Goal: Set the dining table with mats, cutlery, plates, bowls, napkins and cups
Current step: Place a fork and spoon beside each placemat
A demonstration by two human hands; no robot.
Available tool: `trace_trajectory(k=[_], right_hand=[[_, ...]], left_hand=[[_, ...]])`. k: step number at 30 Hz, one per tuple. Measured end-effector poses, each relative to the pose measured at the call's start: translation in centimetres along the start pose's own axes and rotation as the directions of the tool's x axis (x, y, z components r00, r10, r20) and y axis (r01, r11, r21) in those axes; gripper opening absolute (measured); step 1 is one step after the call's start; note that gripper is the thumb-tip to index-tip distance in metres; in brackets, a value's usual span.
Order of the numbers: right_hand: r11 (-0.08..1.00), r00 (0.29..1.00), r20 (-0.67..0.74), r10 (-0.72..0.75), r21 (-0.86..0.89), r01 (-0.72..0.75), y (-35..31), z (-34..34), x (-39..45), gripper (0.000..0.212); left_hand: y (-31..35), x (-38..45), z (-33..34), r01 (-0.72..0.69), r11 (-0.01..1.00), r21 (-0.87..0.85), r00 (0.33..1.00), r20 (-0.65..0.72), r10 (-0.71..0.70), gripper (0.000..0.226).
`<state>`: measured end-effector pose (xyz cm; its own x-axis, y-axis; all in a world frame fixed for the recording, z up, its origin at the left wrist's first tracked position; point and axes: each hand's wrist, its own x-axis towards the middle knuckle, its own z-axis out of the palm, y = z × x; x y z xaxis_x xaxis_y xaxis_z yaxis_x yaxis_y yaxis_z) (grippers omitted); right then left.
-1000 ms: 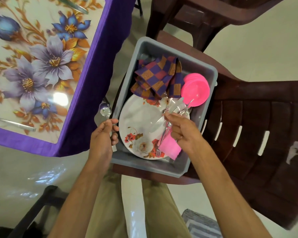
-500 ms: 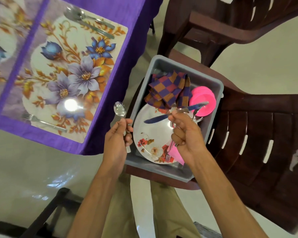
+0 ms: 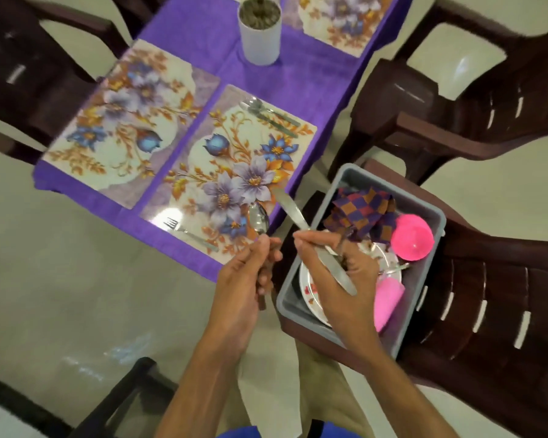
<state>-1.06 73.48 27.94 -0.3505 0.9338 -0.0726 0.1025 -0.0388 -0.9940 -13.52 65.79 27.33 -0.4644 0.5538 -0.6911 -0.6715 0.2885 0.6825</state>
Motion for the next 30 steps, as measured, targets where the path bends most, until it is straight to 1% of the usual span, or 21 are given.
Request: trace_trajectory(k=[2, 5, 8, 9, 11, 13, 16, 18, 21, 24, 26, 28, 30], right_hand=[[1.000, 0.999, 0.043, -0.012, -0.016, 0.013, -0.7, 4.5, -2.0, 0.007], [1.000, 0.996, 0.094, 0.007, -0.021, -0.005, -1.5, 11.4, -5.0, 0.020], [0.990, 0.992, 0.103, -0.079, -0.107, 0.090, -2.8, 18.1, -7.8, 0.028], [0.989, 0.993, 0.084, -0.079, -0.116, 0.088, -3.5, 19.8, -8.6, 0.029], [0.998, 0.999, 0.049, -0.014, -0.056, 0.017, -4.9, 24.0, -9.9, 0.027], [0.999, 0.999, 0.026, 0.048, 0.013, -0.049, -6.0, 27.8, -10.3, 0.025], [0.998, 0.998, 0.012, 0.063, 0.017, -0.063, -6.7, 32.2, -9.5, 0.027], [0.996, 0.997, 0.016, 0.081, 0.036, -0.082, -6.7, 34.6, -8.2, 0.025], [0.988, 0.992, -0.014, 0.126, 0.090, -0.124, -6.4, 37.3, -5.5, 0.022], [0.986, 0.988, -0.052, 0.144, 0.091, -0.139, -5.7, 39.5, -2.0, 0.020], [0.980, 0.980, -0.076, 0.181, 0.096, -0.174, -4.8, 41.1, 0.4, 0.019], [0.966, 0.967, -0.084, 0.239, 0.126, -0.228, -3.8, 42.9, 2.9, 0.018], [0.948, 0.951, -0.097, 0.294, 0.158, -0.277, -3.4, 44.5, 5.4, 0.018]], left_hand=[[2.4, -0.8, -3.6, -0.020, 1.000, -0.014, 1.000, -0.010, 0.020, 0.030], [5.9, -0.8, -10.0, -0.055, 0.998, -0.019, 0.998, -0.004, 0.055, 0.031], [10.1, -1.1, -17.2, -0.104, 0.994, 0.021, 0.995, -0.002, 0.105, 0.033], [11.3, -1.3, -19.4, -0.128, 0.992, 0.008, 0.992, -0.012, 0.129, 0.030], [14.0, -1.8, -24.4, -0.195, 0.981, 0.010, 0.980, -0.030, 0.195, 0.028], [16.5, -2.4, -29.0, -0.259, 0.964, 0.057, 0.965, -0.028, 0.261, 0.030], [19.7, -2.4, -33.7, -0.283, 0.940, 0.190, 0.957, -0.003, 0.289, 0.030], [21.7, -1.1, -35.6, -0.289, 0.920, 0.263, 0.954, 0.001, 0.300, 0.027], [24.3, 2.4, -37.1, -0.293, 0.913, 0.284, 0.951, -0.012, 0.309, 0.024], [26.9, 7.0, -37.9, -0.269, 0.897, 0.351, 0.956, -0.014, 0.292, 0.029], [28.7, 10.3, -38.3, -0.254, 0.878, 0.405, 0.962, 0.012, 0.273, 0.031], [30.2, 13.8, -38.8, -0.241, 0.840, 0.486, 0.967, 0.046, 0.251, 0.026], [31.8, 16.6, -39.3, -0.258, 0.795, 0.549, 0.966, 0.117, 0.232, 0.022]])
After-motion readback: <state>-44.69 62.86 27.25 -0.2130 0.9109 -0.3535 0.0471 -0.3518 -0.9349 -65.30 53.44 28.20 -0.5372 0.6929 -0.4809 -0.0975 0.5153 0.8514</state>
